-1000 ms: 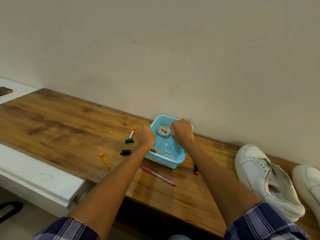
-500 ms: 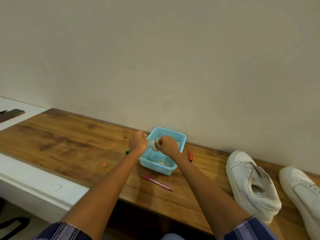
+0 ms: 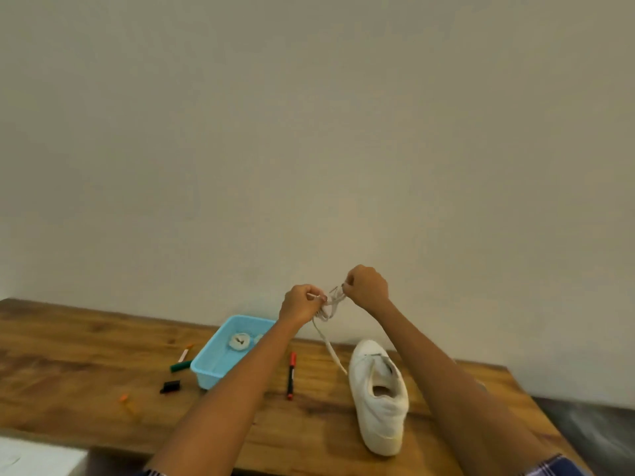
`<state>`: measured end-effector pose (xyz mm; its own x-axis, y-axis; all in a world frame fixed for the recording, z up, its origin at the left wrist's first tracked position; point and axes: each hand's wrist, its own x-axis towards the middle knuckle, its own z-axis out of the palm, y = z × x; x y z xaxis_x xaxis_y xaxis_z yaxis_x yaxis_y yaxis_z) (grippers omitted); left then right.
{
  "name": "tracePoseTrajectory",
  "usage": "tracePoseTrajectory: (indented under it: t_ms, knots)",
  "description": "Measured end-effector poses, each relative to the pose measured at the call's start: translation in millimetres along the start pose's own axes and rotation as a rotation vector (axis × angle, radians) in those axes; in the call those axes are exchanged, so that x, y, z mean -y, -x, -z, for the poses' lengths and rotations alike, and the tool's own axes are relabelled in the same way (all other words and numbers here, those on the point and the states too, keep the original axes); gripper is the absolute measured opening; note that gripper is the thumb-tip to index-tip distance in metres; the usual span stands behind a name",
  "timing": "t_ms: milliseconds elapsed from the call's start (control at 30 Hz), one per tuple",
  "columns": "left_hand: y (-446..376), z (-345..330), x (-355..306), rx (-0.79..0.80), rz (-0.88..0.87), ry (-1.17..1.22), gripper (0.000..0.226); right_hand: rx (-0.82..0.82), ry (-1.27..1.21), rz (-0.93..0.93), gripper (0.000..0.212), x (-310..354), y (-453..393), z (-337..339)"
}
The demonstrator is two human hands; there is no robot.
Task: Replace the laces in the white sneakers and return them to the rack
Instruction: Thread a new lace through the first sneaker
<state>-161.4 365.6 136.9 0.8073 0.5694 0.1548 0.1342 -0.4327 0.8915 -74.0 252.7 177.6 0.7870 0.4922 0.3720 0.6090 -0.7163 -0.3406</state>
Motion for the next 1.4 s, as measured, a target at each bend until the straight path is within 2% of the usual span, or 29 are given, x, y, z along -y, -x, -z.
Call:
tracePoseTrajectory:
  t_ms: [67, 133, 167, 233, 333, 400, 467, 567, 700, 833, 933, 967, 1000, 1033, 1100, 1167, 1233, 1300, 1367, 1400]
  knots:
    - [7, -17, -3, 0.039, 0.105, -0.103, 0.015, -0.101, -0.039, -0.081, 0.018, -20, 5, 12]
    - [14, -28, -2, 0.080, 0.208, -0.261, 0.028, -0.193, -0.180, -0.158, 0.018, -37, 4, 24]
    - [16, -30, -2, 0.084, 0.227, -0.329, 0.033, -0.201, -0.256, -0.162, 0.016, -42, 3, 30]
    - [15, -32, -10, 0.082, 0.211, -0.365, 0.039, -0.104, -0.358, -0.093, 0.013, -48, 0, 40]
    - [8, -37, -39, 0.058, 0.056, -0.142, 0.041, 0.092, -0.501, -0.017, 0.009, -47, 1, 49]
    - [3, -43, -60, 0.062, -0.049, 0.043, 0.037, 0.127, -0.557, 0.009, 0.010, -43, -1, 49]
    - [-3, -50, -74, 0.078, -0.109, 0.081, 0.029, 0.069, -0.582, -0.005, 0.009, -43, -5, 47]
    - [-8, -56, -80, 0.057, -0.112, 0.102, 0.022, -0.082, -0.547, -0.030, 0.011, -52, -12, 45]
    - [-10, -68, -79, 0.114, -0.065, 0.207, 0.029, -0.134, -0.488, -0.037, 0.011, -71, -18, 52]
    - [-14, -77, -79, 0.215, -0.111, 0.164, 0.027, -0.023, -0.478, 0.052, 0.008, -71, -15, 54]
    - [-16, -80, -74, 0.178, -0.119, 0.021, 0.022, 0.222, -0.382, 0.054, 0.012, -76, -17, 57]
    - [-18, -77, -70, 0.157, -0.139, -0.059, 0.019, 0.218, -0.354, 0.034, 0.015, -78, -18, 58]
    - [-19, -74, -67, 0.155, -0.154, -0.105, 0.017, 0.130, -0.383, -0.021, 0.018, -82, -20, 59]
    - [-21, -71, -63, 0.174, -0.151, -0.115, 0.017, -0.011, -0.520, -0.122, 0.022, -85, -22, 61]
    - [-23, -68, -51, 0.235, -0.102, -0.095, 0.017, -0.289, -1.021, -0.378, 0.032, -88, -24, 74]
    - [-22, -70, -34, 0.271, -0.005, -0.173, 0.015, -0.398, -1.377, -0.455, 0.033, -84, -27, 97]
    - [-23, -75, -10, 0.310, 0.101, -0.316, 0.011, -0.382, -1.428, -0.395, 0.043, -80, -32, 116]
    - [-25, -80, 8, 0.376, 0.205, -0.476, 0.008, -0.336, -1.343, -0.309, 0.043, -77, -33, 125]
    - [-28, -82, 10, 0.354, 0.224, -0.563, 0.012, -0.239, -1.195, -0.254, 0.039, -75, -31, 122]
    - [-28, -83, 3, 0.296, 0.180, -0.543, 0.020, -0.185, -1.134, -0.237, 0.039, -74, -29, 117]
